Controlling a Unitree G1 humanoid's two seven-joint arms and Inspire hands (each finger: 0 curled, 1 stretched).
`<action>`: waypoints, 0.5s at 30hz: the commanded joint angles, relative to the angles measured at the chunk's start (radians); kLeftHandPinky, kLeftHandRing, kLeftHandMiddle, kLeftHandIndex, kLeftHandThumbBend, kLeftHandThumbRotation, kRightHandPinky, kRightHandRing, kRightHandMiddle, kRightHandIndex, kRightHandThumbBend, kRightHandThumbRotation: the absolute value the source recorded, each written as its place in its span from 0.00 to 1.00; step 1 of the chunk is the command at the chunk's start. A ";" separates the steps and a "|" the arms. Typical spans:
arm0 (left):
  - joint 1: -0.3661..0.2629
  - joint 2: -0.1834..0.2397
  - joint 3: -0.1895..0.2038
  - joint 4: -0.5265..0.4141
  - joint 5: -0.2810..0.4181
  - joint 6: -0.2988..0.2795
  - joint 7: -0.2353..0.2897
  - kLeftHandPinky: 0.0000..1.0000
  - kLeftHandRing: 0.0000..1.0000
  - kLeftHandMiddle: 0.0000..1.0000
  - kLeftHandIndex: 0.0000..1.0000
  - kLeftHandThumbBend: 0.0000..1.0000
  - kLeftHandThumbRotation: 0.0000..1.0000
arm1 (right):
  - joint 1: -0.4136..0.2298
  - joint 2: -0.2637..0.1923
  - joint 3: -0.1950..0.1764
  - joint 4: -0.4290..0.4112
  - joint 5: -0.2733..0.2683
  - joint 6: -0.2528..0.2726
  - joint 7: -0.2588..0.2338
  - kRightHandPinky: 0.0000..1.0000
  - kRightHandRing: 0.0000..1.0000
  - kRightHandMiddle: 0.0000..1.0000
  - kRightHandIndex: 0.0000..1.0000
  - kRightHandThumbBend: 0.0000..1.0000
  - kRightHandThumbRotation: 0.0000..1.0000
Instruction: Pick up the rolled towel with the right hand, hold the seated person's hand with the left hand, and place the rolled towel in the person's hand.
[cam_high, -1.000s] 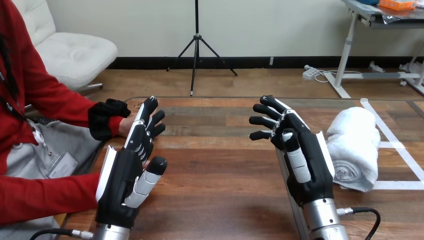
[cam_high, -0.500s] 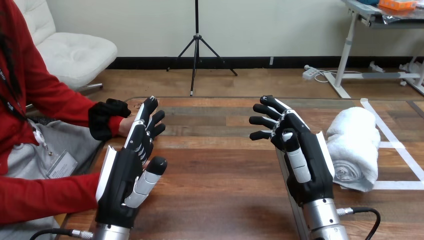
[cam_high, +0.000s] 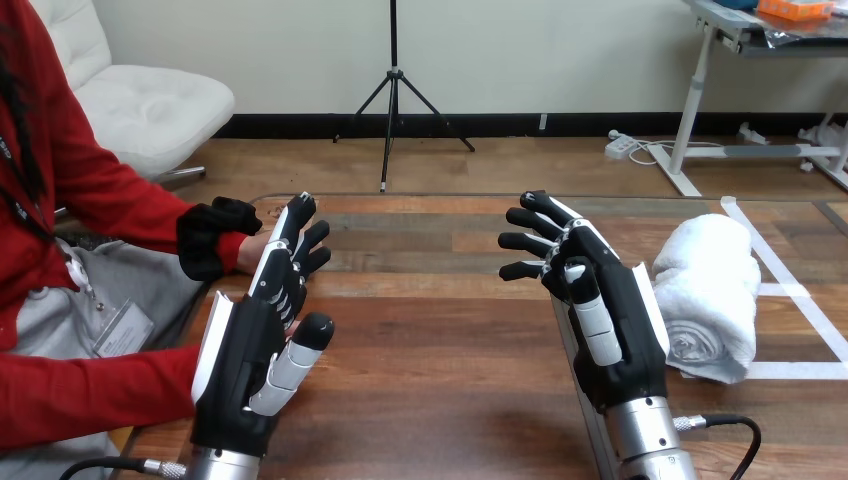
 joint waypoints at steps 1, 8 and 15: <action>-0.066 0.001 0.012 0.001 -0.013 -0.022 -0.002 0.90 0.94 0.98 0.97 1.00 0.90 | -0.071 -0.002 -0.003 -0.006 0.000 -0.008 -0.004 0.58 0.73 0.79 0.80 1.00 0.84; -0.066 0.001 0.012 0.001 -0.013 -0.022 -0.002 0.90 0.94 0.98 0.97 1.00 0.90 | -0.071 -0.002 -0.003 -0.006 0.000 -0.008 -0.004 0.58 0.73 0.79 0.80 1.00 0.84; -0.066 0.001 0.012 0.001 -0.013 -0.022 -0.002 0.90 0.94 0.98 0.97 1.00 0.90 | -0.071 -0.002 -0.003 -0.006 0.000 -0.008 -0.004 0.58 0.73 0.79 0.80 1.00 0.84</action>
